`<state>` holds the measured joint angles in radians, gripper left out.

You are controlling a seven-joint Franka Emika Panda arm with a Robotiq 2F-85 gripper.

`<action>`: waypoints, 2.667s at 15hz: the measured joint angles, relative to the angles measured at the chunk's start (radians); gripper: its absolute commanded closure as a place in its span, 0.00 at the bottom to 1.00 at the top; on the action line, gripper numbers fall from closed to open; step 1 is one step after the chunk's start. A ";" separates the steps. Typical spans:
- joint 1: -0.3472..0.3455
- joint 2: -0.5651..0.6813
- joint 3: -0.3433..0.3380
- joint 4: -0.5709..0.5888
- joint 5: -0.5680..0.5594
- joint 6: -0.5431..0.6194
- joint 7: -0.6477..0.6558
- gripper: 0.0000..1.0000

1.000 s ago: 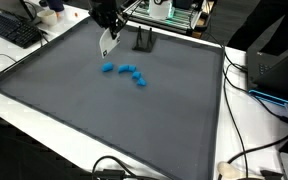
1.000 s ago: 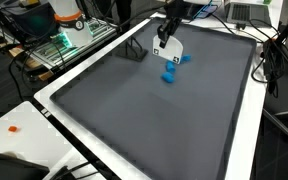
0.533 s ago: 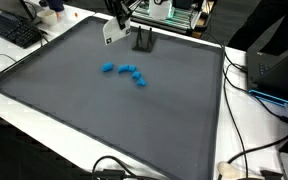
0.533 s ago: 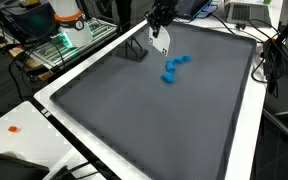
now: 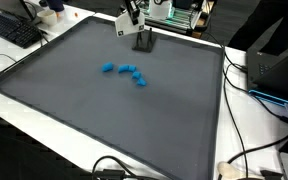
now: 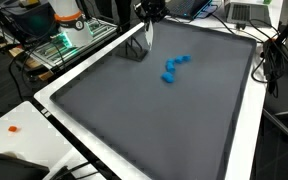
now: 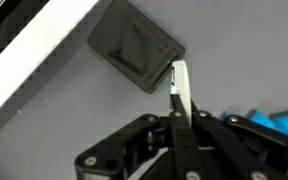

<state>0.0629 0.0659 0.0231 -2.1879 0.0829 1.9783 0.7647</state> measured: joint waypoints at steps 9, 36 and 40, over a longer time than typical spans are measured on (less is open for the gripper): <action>0.001 -0.092 0.010 -0.193 0.141 0.151 0.108 0.99; 0.001 -0.099 0.033 -0.451 0.342 0.590 0.200 0.99; 0.002 -0.097 0.035 -0.463 0.368 0.609 0.200 0.99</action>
<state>0.0652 -0.0316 0.0576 -2.6506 0.4512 2.5872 0.9646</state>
